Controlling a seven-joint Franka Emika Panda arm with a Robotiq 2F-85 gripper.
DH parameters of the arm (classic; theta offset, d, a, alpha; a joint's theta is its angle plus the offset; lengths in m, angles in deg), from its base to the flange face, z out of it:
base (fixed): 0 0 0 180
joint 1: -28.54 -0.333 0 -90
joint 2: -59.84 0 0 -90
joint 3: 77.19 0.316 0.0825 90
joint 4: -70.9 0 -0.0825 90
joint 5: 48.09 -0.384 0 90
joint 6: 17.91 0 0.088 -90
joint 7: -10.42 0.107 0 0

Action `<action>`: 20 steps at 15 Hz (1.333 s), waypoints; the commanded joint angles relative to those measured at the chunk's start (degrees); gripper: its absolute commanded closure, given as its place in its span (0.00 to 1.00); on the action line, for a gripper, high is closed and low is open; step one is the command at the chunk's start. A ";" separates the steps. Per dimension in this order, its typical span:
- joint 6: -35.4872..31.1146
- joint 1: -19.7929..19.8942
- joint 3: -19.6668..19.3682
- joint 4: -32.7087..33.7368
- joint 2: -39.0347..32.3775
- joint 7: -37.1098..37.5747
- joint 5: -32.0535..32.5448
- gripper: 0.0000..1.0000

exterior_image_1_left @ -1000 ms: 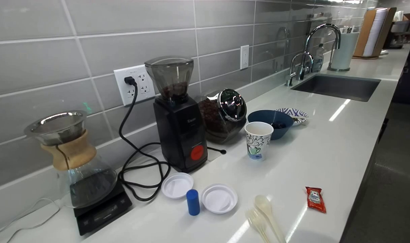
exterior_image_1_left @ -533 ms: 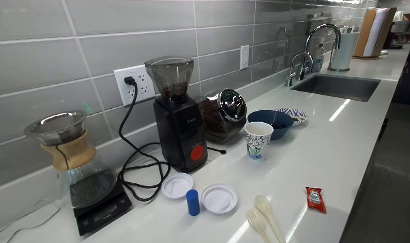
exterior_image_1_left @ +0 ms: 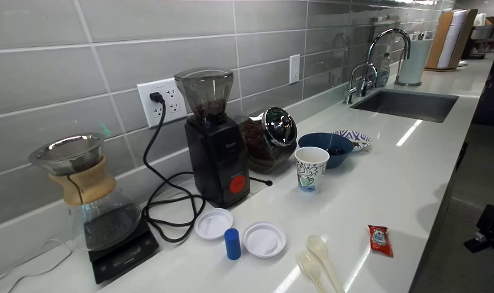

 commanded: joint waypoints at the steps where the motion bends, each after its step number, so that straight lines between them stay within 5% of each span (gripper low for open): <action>1: -0.08 0.90 0.99 3.77 -3.66 1.56 -2.69 1.00; 11: 0.34 0.54 0.76 4.11 -5.17 6.53 -10.63 1.00; 20: 0.94 -0.09 1.43 4.01 -5.83 9.63 -10.59 1.00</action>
